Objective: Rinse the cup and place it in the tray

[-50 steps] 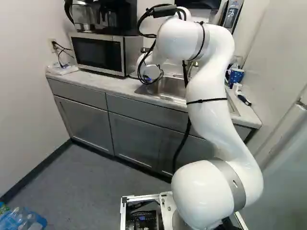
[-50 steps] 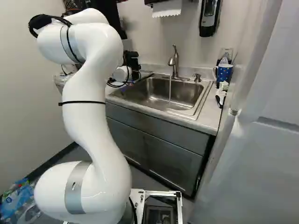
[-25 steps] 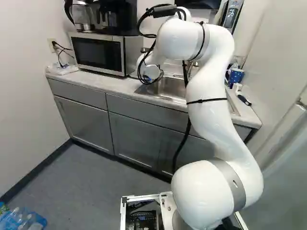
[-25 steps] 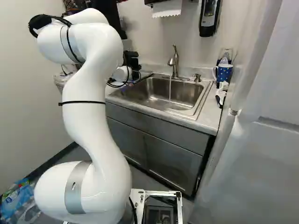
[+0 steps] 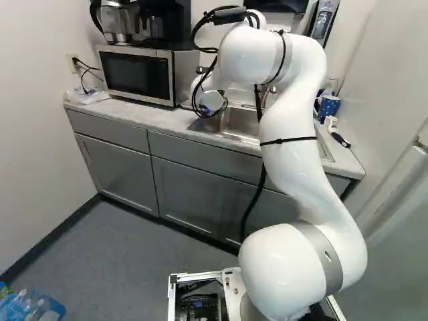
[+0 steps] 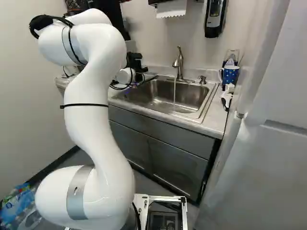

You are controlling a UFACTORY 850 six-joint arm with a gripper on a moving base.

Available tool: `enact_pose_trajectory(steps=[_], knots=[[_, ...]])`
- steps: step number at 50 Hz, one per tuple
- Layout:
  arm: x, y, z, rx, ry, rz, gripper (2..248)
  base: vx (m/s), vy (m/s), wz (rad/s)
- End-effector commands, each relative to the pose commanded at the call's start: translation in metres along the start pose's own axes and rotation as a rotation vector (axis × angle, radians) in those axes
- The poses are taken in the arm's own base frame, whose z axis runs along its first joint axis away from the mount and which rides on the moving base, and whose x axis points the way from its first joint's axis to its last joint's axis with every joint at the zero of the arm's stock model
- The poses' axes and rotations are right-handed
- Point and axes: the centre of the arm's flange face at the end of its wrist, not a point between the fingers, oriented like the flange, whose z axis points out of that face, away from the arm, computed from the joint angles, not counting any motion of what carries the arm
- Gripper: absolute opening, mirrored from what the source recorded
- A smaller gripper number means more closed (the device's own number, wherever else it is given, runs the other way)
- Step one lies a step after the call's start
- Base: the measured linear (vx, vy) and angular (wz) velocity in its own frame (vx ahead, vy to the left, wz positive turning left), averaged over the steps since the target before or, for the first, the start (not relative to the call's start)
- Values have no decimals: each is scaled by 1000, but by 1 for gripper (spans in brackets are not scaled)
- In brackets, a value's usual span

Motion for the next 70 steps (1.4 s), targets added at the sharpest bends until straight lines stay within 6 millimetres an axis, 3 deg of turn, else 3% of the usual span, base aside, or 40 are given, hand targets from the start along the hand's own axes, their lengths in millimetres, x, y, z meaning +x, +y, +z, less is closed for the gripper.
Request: enact_pose_trajectory(steps=[70], knots=[[73,-2,-13,13,44,18,247,0,0,0]])
